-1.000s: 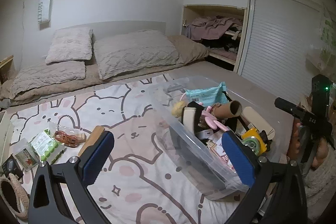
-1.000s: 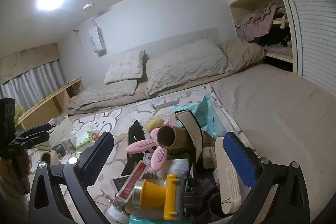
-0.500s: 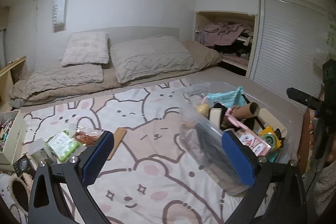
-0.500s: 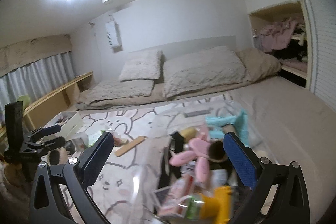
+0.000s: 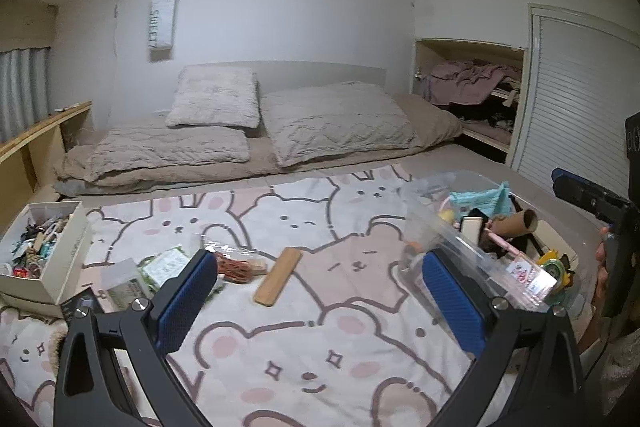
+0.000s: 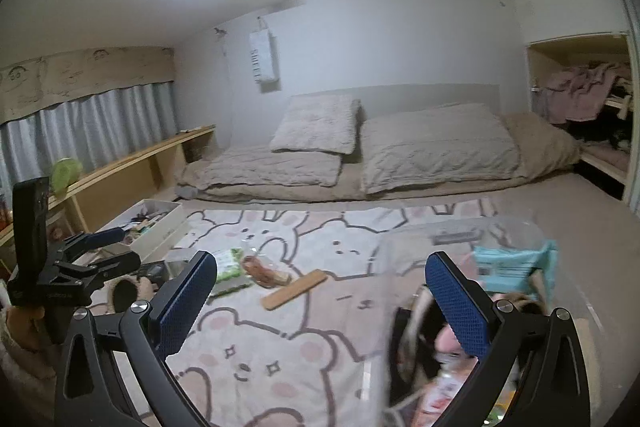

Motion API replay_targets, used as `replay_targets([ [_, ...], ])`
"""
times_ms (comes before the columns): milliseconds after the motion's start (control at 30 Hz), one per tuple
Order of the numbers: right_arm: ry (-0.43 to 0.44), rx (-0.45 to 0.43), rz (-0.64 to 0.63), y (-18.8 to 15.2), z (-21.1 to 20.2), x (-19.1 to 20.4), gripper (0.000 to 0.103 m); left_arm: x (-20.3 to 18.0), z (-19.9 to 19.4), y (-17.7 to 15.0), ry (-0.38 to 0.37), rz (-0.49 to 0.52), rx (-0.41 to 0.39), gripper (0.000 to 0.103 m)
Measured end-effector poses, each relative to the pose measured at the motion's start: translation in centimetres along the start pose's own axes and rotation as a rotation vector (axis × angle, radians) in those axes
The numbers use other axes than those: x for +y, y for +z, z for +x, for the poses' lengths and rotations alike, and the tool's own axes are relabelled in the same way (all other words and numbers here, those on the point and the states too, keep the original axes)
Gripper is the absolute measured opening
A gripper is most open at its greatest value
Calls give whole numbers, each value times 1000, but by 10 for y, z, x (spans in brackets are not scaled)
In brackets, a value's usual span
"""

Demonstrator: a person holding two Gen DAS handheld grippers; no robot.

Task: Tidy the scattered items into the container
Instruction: 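Move the right tool down toward the brown wooden paddle on the sheet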

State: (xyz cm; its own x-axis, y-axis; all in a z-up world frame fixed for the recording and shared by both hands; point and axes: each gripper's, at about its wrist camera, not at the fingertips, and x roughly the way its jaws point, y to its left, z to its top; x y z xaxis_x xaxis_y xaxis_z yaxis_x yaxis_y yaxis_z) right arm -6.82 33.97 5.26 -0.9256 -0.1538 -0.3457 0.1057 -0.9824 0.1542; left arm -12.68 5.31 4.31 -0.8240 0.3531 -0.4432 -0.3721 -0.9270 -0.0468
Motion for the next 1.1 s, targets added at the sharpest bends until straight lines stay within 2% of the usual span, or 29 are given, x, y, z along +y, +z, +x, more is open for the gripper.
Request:
replay_targets([
  [167,32,12,-17,-1,19,19,103,21,-6,0,51,-8,-14,103],
  [333,55,42,-44,-11,39,36,103,42,-5,-7,68,-60,-19,103],
  [600,49,128,-85,-48,78,53,103,61,17,-42,109,-108,10,103],
  [833,49,253,-67,-99,124,58,103,80,52,-85,134,-155,112,103],
  [1100,62,373,-51,-140,170,63,103,100,94,-130,164,-196,197,103],
])
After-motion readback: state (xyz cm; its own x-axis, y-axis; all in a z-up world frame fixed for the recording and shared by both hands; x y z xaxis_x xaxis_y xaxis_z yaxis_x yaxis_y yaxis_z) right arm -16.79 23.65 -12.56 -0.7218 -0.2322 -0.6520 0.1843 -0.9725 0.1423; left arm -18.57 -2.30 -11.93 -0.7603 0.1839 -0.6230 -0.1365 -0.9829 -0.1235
